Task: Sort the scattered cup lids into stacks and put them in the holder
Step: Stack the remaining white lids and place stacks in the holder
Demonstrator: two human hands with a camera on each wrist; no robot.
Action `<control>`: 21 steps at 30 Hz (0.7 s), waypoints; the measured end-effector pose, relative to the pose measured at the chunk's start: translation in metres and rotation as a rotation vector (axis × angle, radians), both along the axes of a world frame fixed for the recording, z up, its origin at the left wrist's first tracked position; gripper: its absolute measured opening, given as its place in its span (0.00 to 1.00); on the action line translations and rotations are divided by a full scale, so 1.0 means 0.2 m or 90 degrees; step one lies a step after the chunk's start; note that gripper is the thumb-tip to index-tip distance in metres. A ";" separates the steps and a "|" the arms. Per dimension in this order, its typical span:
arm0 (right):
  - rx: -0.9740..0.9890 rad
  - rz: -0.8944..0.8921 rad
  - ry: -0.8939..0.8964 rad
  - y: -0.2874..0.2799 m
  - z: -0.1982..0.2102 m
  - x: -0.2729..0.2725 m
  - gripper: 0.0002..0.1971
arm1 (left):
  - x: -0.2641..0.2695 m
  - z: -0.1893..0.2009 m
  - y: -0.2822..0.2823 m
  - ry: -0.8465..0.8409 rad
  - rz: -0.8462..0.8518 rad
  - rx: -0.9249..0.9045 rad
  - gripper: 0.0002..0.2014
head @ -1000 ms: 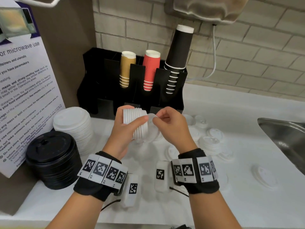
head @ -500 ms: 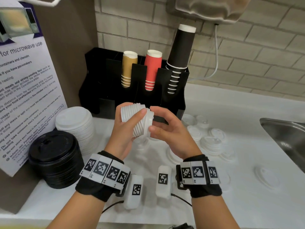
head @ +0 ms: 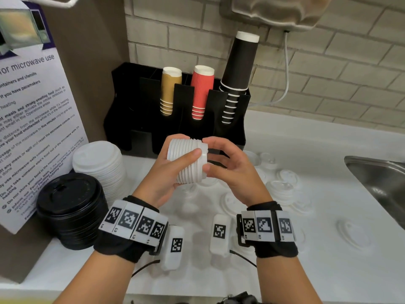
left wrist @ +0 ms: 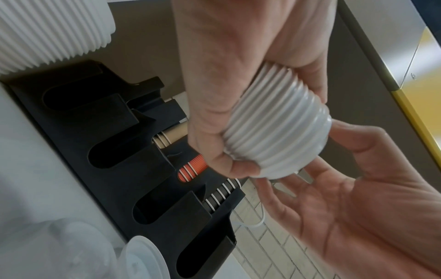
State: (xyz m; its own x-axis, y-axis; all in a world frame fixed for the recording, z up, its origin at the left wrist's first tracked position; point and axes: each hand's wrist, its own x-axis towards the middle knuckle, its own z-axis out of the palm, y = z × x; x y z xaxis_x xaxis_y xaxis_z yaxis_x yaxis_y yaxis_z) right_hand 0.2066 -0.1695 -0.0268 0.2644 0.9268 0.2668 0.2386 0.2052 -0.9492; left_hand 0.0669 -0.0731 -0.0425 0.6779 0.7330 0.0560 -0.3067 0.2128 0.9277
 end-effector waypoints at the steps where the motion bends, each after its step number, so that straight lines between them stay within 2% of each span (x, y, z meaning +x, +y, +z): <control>1: -0.003 0.005 -0.003 0.00 0.00 0.01 0.23 | 0.00 0.00 0.00 0.001 -0.007 0.000 0.21; 13: -0.003 0.017 -0.054 0.05 0.02 -0.02 0.23 | 0.00 0.00 0.00 -0.006 0.042 -0.010 0.27; 16: -0.015 0.040 -0.059 0.09 0.02 -0.03 0.23 | -0.02 0.00 0.03 -0.023 0.076 -0.021 0.25; 19: -0.132 0.070 0.009 0.17 0.02 -0.04 0.17 | -0.03 -0.01 0.06 -0.028 0.153 -0.030 0.25; 20: -0.199 0.065 -0.043 0.21 0.01 -0.04 0.18 | -0.04 -0.02 0.07 -0.027 0.178 -0.030 0.23; 21: -0.272 0.065 -0.162 0.26 -0.01 -0.04 0.19 | -0.05 -0.03 0.08 -0.025 0.200 -0.029 0.21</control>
State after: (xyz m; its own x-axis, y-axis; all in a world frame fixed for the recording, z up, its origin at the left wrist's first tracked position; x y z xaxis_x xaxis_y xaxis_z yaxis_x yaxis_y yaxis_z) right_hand 0.1976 -0.1181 -0.0290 0.1421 0.9851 -0.0974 0.4719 -0.1539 -0.8681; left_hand 0.0569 -0.0561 -0.0475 0.4164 0.9083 0.0396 -0.3989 0.1434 0.9057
